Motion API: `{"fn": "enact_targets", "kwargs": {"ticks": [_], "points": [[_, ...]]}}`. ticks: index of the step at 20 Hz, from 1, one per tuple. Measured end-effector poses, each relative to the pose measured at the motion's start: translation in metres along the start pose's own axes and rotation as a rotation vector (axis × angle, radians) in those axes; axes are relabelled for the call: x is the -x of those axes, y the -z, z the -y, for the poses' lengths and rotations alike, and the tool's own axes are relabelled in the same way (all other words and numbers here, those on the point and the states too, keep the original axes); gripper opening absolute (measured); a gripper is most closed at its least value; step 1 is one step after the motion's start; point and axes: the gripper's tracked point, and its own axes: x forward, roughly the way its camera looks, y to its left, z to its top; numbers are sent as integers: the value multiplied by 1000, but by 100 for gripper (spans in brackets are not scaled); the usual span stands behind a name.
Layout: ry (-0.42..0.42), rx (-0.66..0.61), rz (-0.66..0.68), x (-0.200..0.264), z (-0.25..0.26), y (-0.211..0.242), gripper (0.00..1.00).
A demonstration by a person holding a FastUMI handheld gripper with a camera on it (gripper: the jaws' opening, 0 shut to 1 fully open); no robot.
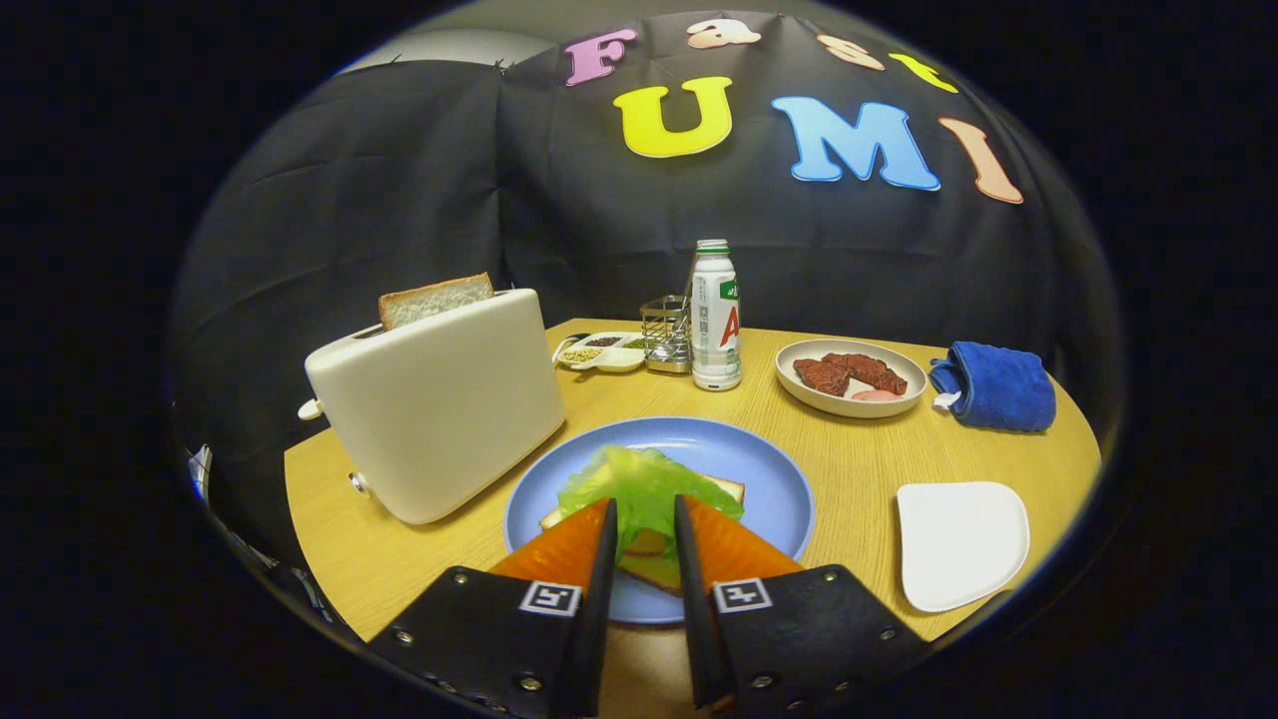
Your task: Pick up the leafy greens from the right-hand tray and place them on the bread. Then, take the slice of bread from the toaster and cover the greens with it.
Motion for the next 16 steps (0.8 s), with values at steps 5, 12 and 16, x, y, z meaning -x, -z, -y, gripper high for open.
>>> {"fn": "enact_targets", "kwargs": {"ticks": [5, 12, 16], "points": [[75, -76, 104, 19, 5, -20, 56], [181, -84, 213, 33, -30, -60, 56], [112, -90, 246, 28, -83, -80, 56]]}}
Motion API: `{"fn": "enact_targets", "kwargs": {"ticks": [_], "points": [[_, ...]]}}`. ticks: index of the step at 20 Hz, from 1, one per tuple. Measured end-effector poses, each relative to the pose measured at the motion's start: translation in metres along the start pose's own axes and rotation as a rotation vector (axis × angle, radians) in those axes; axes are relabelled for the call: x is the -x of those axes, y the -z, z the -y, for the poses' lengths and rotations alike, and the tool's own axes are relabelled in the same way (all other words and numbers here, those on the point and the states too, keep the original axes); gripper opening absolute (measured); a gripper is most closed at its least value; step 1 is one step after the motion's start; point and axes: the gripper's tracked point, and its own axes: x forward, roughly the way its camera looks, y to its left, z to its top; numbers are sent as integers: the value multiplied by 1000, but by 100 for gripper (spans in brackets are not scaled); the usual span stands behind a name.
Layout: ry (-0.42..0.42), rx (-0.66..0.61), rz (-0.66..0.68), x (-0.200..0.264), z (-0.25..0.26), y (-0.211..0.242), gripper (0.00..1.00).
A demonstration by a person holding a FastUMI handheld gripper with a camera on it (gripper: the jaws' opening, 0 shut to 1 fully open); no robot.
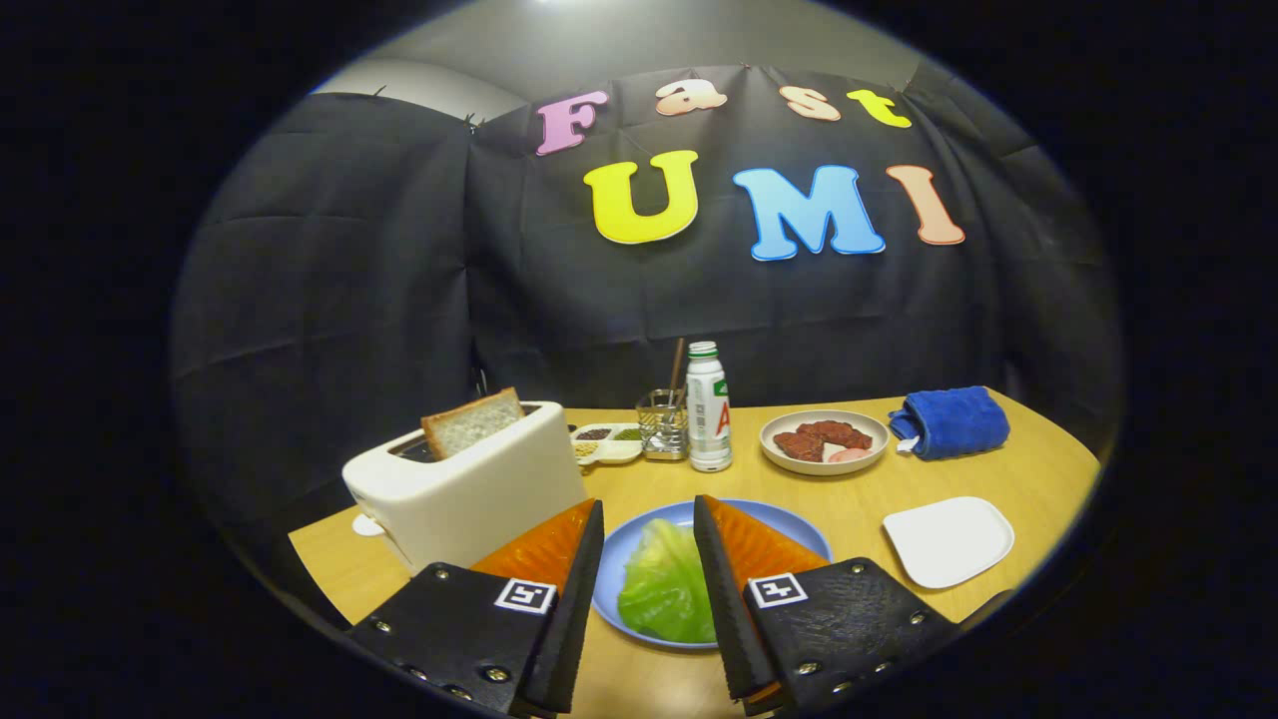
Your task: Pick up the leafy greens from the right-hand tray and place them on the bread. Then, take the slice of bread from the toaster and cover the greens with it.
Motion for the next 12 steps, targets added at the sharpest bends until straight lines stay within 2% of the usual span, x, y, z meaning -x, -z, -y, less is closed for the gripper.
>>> {"fn": "enact_targets", "kwargs": {"ticks": [4, 12], "points": [[-47, 32, 24, -3, -43, -10, 56], [-92, 44, 13, -11, -87, -17, 56]]}}
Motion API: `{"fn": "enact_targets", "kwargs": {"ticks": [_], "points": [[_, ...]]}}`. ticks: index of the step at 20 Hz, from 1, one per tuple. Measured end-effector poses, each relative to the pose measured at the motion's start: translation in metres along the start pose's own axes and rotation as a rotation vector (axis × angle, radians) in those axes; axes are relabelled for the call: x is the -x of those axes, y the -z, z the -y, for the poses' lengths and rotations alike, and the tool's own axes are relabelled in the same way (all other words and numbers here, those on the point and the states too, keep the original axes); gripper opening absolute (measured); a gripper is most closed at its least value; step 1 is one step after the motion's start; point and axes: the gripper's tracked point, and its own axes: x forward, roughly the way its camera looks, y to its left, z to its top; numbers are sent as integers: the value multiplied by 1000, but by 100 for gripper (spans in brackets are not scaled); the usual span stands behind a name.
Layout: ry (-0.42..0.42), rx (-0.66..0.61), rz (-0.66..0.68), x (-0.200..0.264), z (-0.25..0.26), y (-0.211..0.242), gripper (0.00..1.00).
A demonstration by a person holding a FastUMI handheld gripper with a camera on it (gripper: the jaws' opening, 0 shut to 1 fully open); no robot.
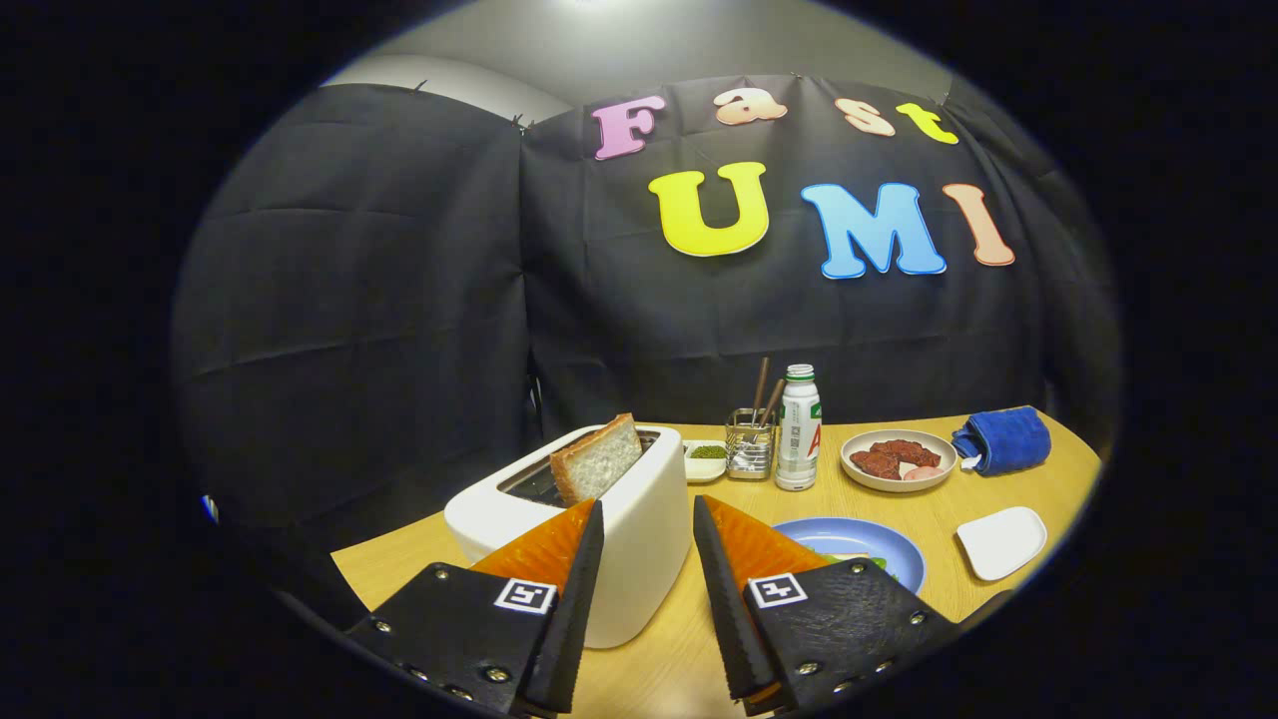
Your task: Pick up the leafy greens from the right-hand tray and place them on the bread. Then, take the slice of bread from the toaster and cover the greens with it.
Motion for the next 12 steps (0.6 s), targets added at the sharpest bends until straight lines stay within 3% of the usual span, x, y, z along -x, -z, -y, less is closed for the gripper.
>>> {"fn": "enact_targets", "kwargs": {"ticks": [7, 12], "points": [[-28, 24, 12, -23, -42, -11, 56], [40, 69, 11, -53, -47, -19, 56]]}}
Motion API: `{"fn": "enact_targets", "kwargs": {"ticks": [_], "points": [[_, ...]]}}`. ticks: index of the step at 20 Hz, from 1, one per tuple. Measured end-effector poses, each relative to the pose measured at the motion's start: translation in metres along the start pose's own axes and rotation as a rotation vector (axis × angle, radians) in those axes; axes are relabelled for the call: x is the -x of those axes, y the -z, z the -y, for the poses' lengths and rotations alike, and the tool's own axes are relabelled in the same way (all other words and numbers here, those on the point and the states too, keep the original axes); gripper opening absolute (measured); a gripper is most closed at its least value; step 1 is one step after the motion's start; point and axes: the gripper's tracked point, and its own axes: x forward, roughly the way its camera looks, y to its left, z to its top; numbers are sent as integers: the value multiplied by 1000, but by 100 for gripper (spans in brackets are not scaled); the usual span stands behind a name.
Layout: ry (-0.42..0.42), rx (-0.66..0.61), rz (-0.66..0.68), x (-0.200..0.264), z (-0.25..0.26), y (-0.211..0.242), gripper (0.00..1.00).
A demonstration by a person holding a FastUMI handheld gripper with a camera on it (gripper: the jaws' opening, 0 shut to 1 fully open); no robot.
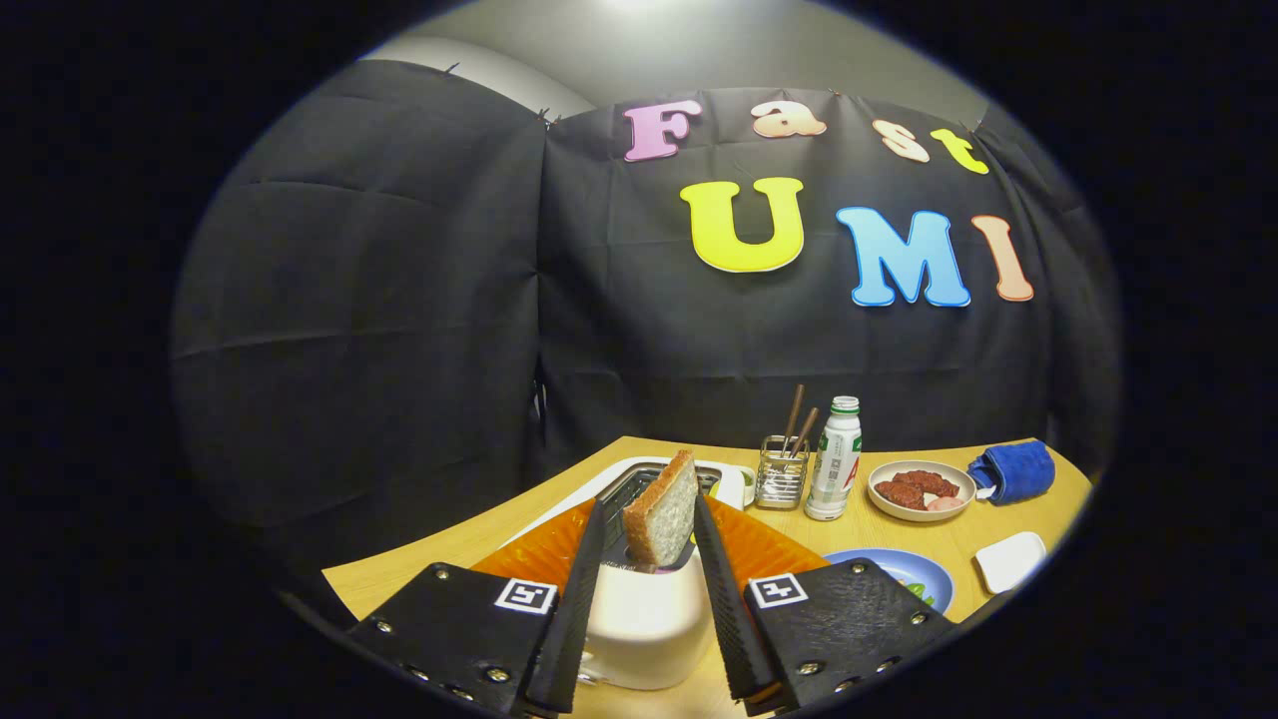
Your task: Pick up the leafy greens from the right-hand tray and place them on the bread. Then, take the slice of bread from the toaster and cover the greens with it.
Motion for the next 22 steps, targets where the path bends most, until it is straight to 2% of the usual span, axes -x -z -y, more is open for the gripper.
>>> {"fn": "enact_targets", "kwargs": {"ticks": [6, 8, 9, 10, 11, 15, 22], "points": [[93, 50, -60, -33, 5, 15, 56], [135, 83, -52, -43, 8, 14, 47], [164, 78, -45, -36, 15, 14, 32], [158, 64, -49, -38, 13, 14, 17], [164, 62, -52, -39, 16, 14, 10], [123, 43, -44, -31, 15, 0, 10], [102, 3, 10, -18, 23, -44, 10]]}}
